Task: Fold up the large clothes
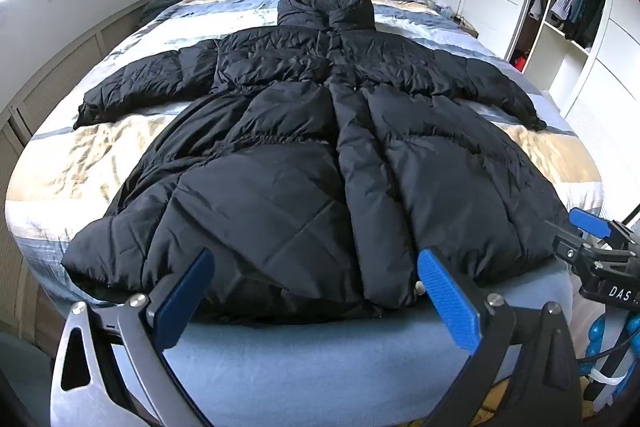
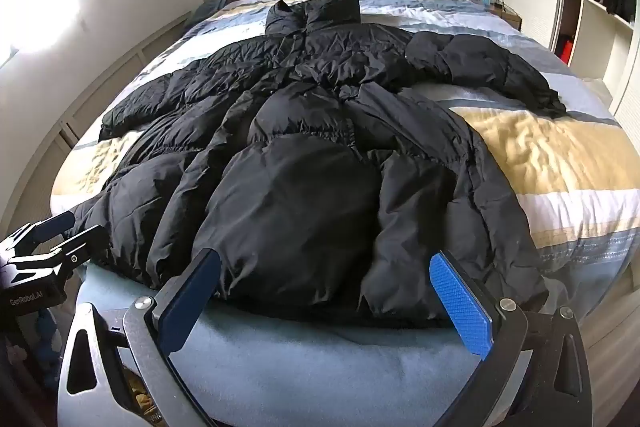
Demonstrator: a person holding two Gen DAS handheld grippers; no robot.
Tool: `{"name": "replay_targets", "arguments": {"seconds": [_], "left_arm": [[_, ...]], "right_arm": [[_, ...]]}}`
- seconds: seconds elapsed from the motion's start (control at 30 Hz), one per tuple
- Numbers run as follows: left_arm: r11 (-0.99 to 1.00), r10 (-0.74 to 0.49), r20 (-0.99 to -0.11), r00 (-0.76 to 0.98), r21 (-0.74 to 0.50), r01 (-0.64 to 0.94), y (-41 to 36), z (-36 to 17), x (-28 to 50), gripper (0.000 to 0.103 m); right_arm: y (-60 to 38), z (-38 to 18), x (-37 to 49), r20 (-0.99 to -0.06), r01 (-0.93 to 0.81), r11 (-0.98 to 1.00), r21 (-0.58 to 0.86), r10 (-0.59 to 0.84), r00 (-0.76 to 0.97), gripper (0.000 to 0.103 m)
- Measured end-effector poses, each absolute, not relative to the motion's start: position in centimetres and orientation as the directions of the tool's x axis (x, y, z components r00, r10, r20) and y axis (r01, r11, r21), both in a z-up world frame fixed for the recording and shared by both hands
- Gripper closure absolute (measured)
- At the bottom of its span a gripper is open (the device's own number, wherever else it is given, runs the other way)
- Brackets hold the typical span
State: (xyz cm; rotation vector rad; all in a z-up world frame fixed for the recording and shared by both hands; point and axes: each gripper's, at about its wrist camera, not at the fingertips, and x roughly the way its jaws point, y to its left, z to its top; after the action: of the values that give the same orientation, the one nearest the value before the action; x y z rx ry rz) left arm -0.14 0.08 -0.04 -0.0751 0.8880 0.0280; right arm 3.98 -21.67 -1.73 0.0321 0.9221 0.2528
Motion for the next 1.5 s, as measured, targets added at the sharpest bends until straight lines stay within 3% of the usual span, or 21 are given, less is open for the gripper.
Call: {"name": "replay_targets", "arguments": {"seconds": [0.63, 1.5], "left_arm": [[0.994, -0.093, -0.816, 0.571, -0.110, 0.005, -0.3, -2.0, 1.7, 0.001], [0.999, -0.029, -0.856, 0.516, -0.046, -0.020, -0.1, -3.9, 4.1, 0.001]], "right_arm": [[-21.7, -3.2, 5.4, -0.805, -0.171, 0.971, 0.169, 0.236, 0.544, 0.000], [-21.4, -5.6, 8.1, -0.847, -0.155, 0.967, 0.200, 0.251, 0.469, 0.000]]}}
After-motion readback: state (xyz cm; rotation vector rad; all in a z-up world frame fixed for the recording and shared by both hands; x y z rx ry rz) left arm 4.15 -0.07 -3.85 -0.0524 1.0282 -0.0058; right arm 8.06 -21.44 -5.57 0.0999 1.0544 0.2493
